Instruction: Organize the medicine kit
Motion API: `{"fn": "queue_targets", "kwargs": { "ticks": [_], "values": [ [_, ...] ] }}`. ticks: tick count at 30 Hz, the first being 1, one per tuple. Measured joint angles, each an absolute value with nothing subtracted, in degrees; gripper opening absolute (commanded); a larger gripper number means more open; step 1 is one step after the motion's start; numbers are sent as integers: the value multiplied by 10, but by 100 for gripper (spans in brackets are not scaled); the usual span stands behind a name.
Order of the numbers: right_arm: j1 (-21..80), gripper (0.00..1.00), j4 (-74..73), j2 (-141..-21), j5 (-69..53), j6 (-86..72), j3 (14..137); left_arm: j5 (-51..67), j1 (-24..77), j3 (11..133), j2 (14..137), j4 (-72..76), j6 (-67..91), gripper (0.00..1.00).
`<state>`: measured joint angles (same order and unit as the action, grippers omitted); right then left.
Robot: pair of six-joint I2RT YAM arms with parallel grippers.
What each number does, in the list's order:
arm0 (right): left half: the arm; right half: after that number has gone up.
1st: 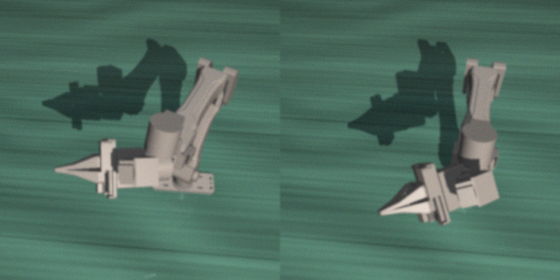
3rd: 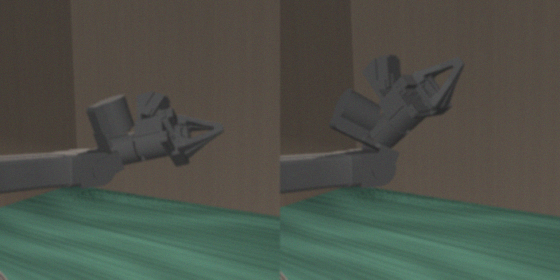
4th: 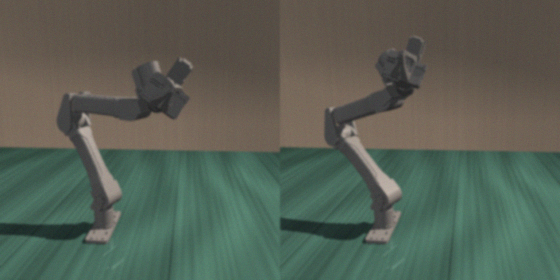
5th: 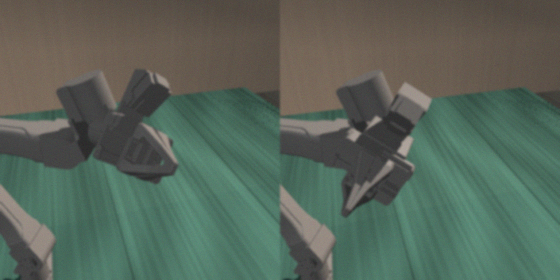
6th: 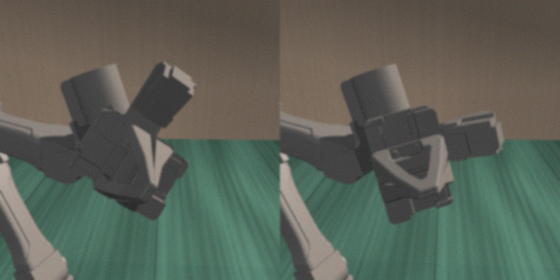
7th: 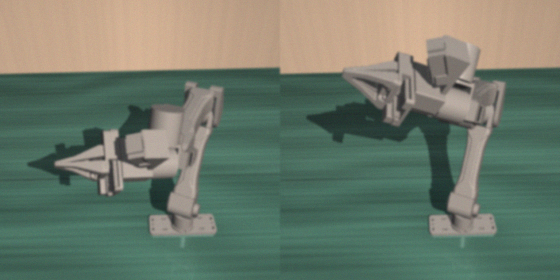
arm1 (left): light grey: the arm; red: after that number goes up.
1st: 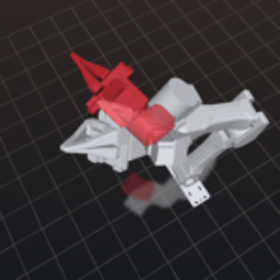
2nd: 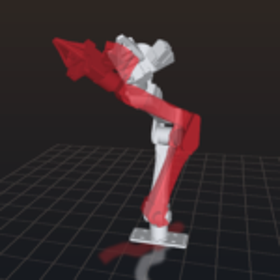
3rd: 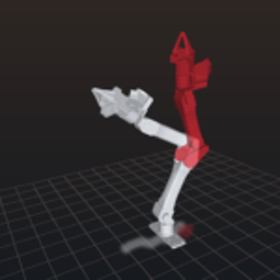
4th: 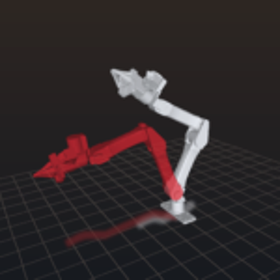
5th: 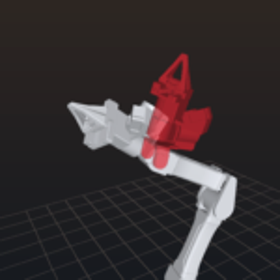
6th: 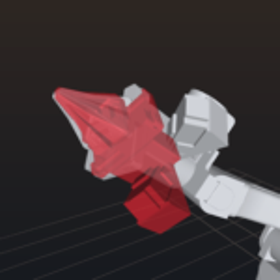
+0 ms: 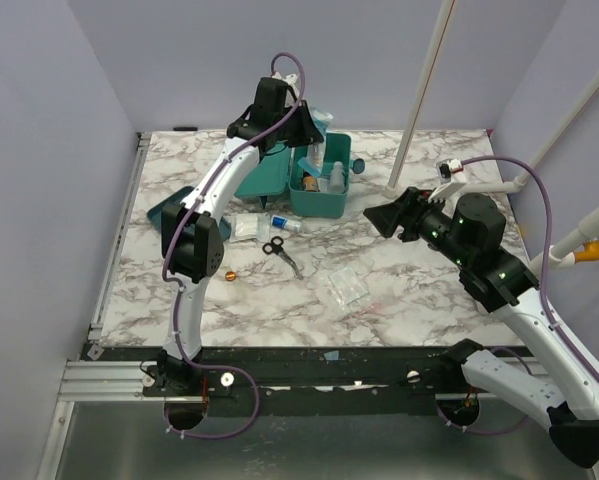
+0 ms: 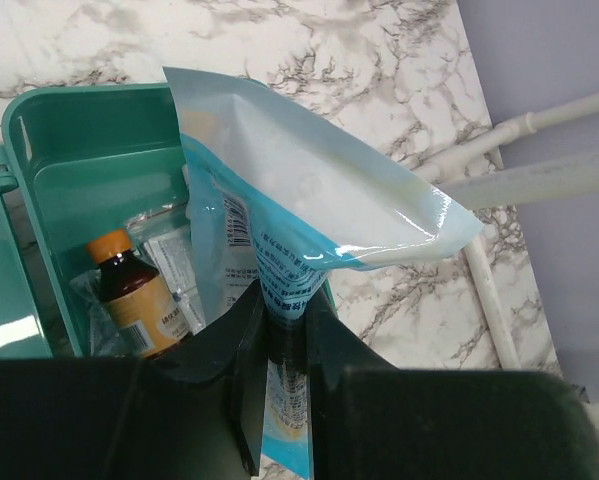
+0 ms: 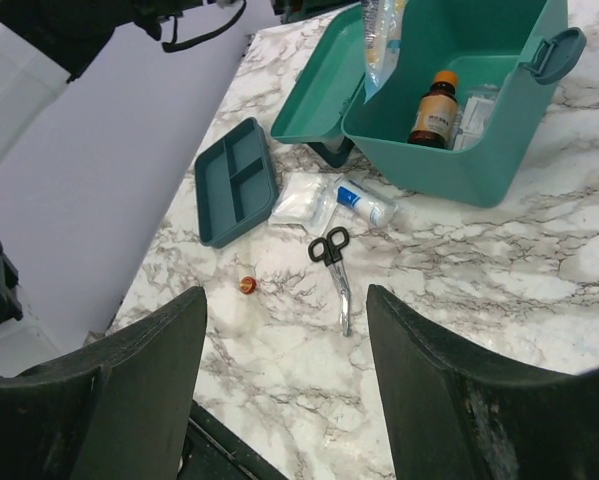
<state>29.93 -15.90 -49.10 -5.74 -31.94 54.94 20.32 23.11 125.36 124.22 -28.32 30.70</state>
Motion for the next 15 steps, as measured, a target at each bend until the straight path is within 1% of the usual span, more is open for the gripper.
{"fn": "queue_targets", "kwargs": {
  "ticks": [11,13,15],
  "values": [
    [299,68,-151,-500,-58,-321,531,206,229,1262,1320,-242,359,1],
    [299,68,-151,-505,-58,-321,531,206,229,1255,1327,-237,365,9],
    [299,68,-151,-507,-58,-321,530,206,229,1248,1330,-236,369,15]
  ]
}}
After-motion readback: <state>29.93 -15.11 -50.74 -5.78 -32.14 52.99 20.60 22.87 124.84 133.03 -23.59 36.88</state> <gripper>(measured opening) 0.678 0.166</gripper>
